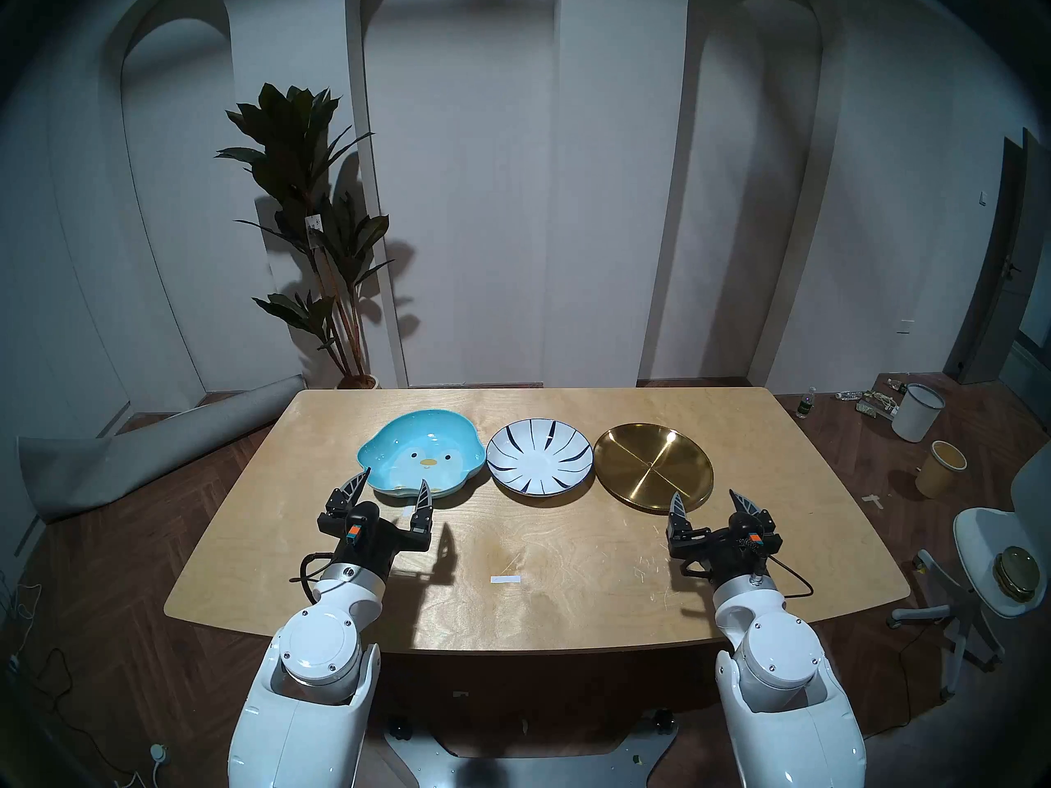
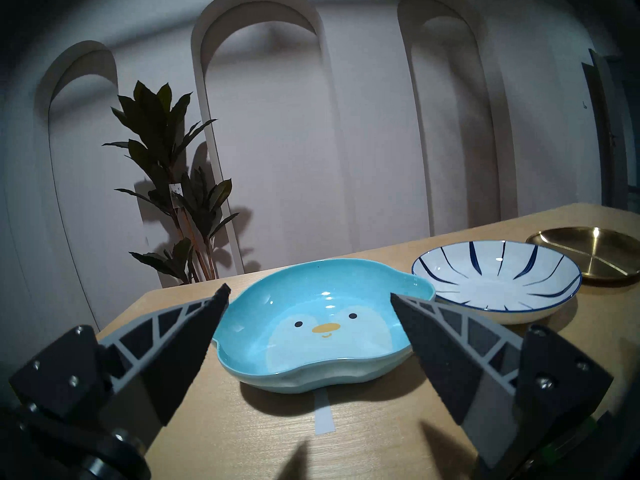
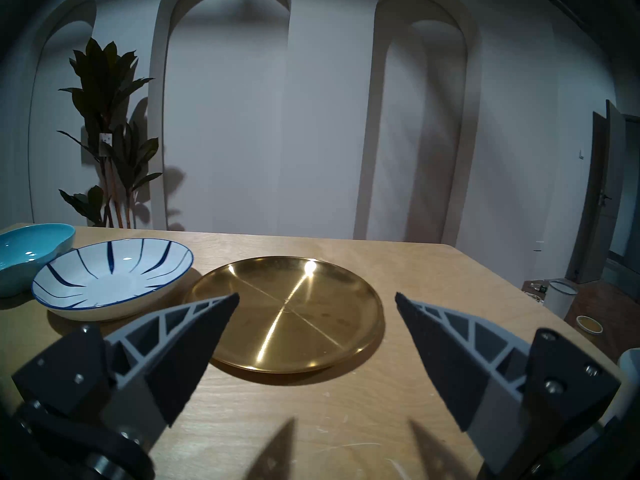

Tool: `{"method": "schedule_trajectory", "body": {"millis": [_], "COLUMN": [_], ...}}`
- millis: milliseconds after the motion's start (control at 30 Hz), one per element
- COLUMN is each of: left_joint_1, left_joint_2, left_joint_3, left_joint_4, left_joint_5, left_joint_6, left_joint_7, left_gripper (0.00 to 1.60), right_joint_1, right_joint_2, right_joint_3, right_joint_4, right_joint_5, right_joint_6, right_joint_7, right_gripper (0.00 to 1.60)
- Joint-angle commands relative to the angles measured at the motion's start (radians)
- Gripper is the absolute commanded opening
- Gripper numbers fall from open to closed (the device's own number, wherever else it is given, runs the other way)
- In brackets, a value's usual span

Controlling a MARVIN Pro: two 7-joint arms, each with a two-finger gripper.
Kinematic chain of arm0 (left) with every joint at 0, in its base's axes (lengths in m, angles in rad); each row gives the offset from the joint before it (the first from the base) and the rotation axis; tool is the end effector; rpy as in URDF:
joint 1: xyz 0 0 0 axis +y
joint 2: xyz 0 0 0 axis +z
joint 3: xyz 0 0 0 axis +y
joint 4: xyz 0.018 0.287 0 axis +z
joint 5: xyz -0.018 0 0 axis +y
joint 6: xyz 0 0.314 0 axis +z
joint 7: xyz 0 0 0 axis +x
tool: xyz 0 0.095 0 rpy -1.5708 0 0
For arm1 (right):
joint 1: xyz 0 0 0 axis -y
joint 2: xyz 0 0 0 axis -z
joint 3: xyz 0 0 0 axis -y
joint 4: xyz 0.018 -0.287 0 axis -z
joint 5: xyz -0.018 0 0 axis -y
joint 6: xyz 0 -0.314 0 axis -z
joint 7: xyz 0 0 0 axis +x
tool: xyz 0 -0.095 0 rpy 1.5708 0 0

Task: Stack the plates into one stack

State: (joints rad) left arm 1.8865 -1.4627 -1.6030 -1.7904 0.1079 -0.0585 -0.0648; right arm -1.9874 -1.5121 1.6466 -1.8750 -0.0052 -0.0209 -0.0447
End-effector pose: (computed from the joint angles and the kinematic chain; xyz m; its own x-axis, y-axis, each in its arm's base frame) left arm 0.3341 0.0295 -0.3288 0.0348 -0.2187 0.9752 -0.0777 -0.9734 -0.2155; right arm 0.3044 -0.0460 -0.3287 0.0912 0.0849 0.9922 -0.0894 -0.9916 0.0931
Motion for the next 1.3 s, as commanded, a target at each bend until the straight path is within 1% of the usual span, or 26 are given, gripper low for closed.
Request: {"method": "schedule_trajectory", "body": {"millis": [0, 33, 67, 100, 133, 167, 200, 233, 267, 300, 333, 367, 467, 500, 567, 600, 633, 700, 833, 900, 1000, 1033, 1133, 1167, 1267], "left_joint_1": [-0.085, -0.110, -0.110, -0.125, -0.132, -0.144, -0.153, -0.158, -0.175, -0.176, -0.186, -0.206, -0.239, -0.240, -0.259, -0.256, -0.265, -0.274, -0.299, -0.316, -0.338, -0.344, -0.363, -0.368, -0.383], "left_joint_2": [0.073, 0.083, 0.083, 0.100, 0.120, 0.134, 0.152, 0.155, 0.169, 0.171, 0.160, 0.167, 0.145, 0.140, 0.126, 0.115, 0.113, 0.109, 0.105, 0.093, 0.068, 0.062, 0.033, 0.025, 0.000], "left_joint_3": [0.004, -0.009, -0.009, -0.014, -0.023, -0.031, -0.039, -0.049, -0.055, -0.060, -0.065, -0.070, -0.083, -0.087, -0.090, -0.095, -0.097, -0.102, -0.113, -0.121, -0.129, -0.131, -0.132, -0.131, -0.129], "left_joint_4": [-0.089, -0.122, -0.122, -0.132, -0.138, -0.159, -0.169, -0.176, -0.176, -0.178, -0.167, -0.167, -0.142, -0.139, -0.124, -0.120, -0.118, -0.116, -0.108, -0.099, -0.096, -0.095, -0.097, -0.098, -0.107], "left_joint_5": [0.080, 0.071, 0.071, 0.081, 0.092, 0.100, 0.111, 0.121, 0.123, 0.121, 0.115, 0.120, 0.106, 0.102, 0.092, 0.085, 0.085, 0.083, 0.103, 0.098, 0.082, 0.081, 0.064, 0.058, 0.042], "left_joint_6": [0.119, 0.165, 0.165, 0.171, 0.156, 0.191, 0.211, 0.227, 0.267, 0.279, 0.293, 0.326, 0.390, 0.402, 0.459, 0.457, 0.492, 0.526, 0.619, 0.659, 0.732, 0.744, 0.823, 0.833, 0.902], "left_joint_7": [-0.032, -0.055, -0.055, -0.066, -0.070, -0.085, -0.100, -0.113, -0.122, -0.129, -0.130, -0.147, -0.157, -0.160, -0.171, -0.168, -0.173, -0.176, -0.160, -0.155, -0.152, -0.149, -0.146, -0.147, -0.146], "left_gripper": [1.60, 1.60, 1.60, 1.60, 1.60, 1.60, 1.60, 1.60, 1.60, 1.60, 1.60, 1.60, 1.60, 1.60, 1.60, 1.60, 1.60, 1.60, 1.60, 1.60, 1.60, 1.60, 1.60, 1.60, 1.60], "right_joint_1": [-0.032, -0.033, -0.033, -0.035, -0.034, -0.036, -0.037, -0.037, -0.038, -0.038, -0.037, -0.039, -0.040, -0.041, -0.042, -0.042, -0.042, -0.043, -0.044, -0.044, -0.044, -0.043, -0.043, -0.043, -0.043], "right_joint_2": [0.017, 0.016, 0.016, 0.016, 0.016, 0.016, 0.016, 0.016, 0.016, 0.017, 0.017, 0.017, 0.018, 0.018, 0.018, 0.019, 0.019, 0.019, 0.020, 0.020, 0.021, 0.021, 0.021, 0.021, 0.022], "right_joint_3": [0.043, 0.044, 0.044, 0.045, 0.045, 0.046, 0.047, 0.047, 0.047, 0.047, 0.047, 0.048, 0.048, 0.048, 0.047, 0.047, 0.047, 0.047, 0.046, 0.046, 0.046, 0.045, 0.045, 0.044, 0.044], "right_joint_4": [-0.047, -0.048, -0.048, -0.049, -0.048, -0.050, -0.050, -0.050, -0.050, -0.050, -0.048, -0.050, -0.049, -0.050, -0.050, -0.049, -0.050, -0.051, -0.053, -0.053, -0.051, -0.050, -0.050, -0.050, -0.050], "right_joint_5": [-0.008, -0.010, -0.010, -0.011, -0.012, -0.013, -0.014, -0.014, -0.015, -0.016, -0.016, -0.017, -0.019, -0.020, -0.021, -0.022, -0.022, -0.023, -0.025, -0.026, -0.027, -0.028, -0.029, -0.030, -0.031], "right_joint_6": [-0.009, -0.009, -0.009, -0.009, -0.009, -0.009, -0.008, -0.008, -0.008, -0.008, -0.008, -0.008, -0.008, -0.008, -0.008, -0.008, -0.008, -0.008, -0.008, -0.008, -0.007, -0.007, -0.007, -0.007, -0.007], "right_joint_7": [-0.015, -0.017, -0.017, -0.017, -0.018, -0.019, -0.020, -0.021, -0.021, -0.022, -0.022, -0.023, -0.025, -0.026, -0.027, -0.028, -0.029, -0.029, -0.032, -0.033, -0.034, -0.035, -0.037, -0.037, -0.039], "right_gripper": [1.60, 1.60, 1.60, 1.60, 1.60, 1.60, 1.60, 1.60, 1.60, 1.60, 1.60, 1.60, 1.60, 1.60, 1.60, 1.60, 1.60, 1.60, 1.60, 1.60, 1.60, 1.60, 1.60, 1.60, 1.60]}}
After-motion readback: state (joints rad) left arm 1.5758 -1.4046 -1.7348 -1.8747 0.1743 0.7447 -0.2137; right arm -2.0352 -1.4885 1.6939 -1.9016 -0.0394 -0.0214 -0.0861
